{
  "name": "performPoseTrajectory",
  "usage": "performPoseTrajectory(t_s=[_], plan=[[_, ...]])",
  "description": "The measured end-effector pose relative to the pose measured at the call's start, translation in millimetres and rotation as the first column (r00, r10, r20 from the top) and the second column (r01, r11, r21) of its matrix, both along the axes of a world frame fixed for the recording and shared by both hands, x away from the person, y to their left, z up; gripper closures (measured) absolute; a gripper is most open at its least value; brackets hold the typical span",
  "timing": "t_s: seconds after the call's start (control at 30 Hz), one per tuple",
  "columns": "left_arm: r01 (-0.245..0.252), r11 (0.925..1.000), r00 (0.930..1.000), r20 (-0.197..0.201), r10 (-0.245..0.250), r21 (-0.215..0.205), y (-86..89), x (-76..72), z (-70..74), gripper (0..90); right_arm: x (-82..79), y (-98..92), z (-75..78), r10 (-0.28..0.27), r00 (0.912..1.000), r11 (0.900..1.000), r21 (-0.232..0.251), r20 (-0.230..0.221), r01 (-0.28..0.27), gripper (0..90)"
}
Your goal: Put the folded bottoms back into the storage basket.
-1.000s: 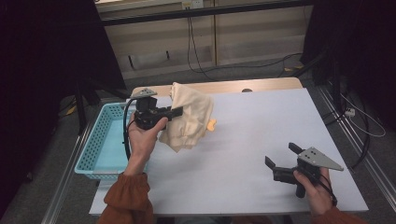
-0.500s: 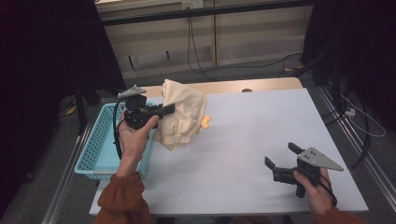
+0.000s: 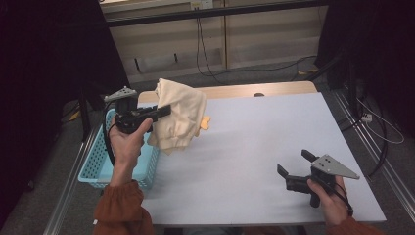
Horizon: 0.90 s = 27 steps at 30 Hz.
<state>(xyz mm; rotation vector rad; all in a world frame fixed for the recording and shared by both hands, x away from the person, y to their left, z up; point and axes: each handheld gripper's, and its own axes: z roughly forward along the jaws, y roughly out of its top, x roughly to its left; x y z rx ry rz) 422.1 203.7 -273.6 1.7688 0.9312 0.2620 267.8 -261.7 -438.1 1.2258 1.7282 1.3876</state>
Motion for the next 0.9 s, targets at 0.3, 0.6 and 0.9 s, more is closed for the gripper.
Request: performPoseTrajectory(t_s=[0.3, 0.6, 0.9], plan=[[-0.045, 0.999, 0.9989, 0.015, 0.045, -0.001, 15.3, -0.6, 4.2, 75.3, 0.0, -0.3, 0.0, 0.002, 1.0, 1.0, -0.001, 0.002, -0.002, 1.3], [-0.053, 0.9986, 0.9981, 0.032, 0.052, 0.006, 37.7, -2.6, 12.1, 75.4, 0.3, 0.3, 0.0, -0.001, 1.0, 1.0, 0.003, -0.004, 0.001, 1.5], [-0.093, 0.9953, 0.9948, 0.039, 0.094, -0.027, 56.2, -4.5, 16.5, 75.4, 0.4, 0.0, -0.1, -0.002, 1.0, 1.0, 0.006, -0.003, 0.002, 1.4]])
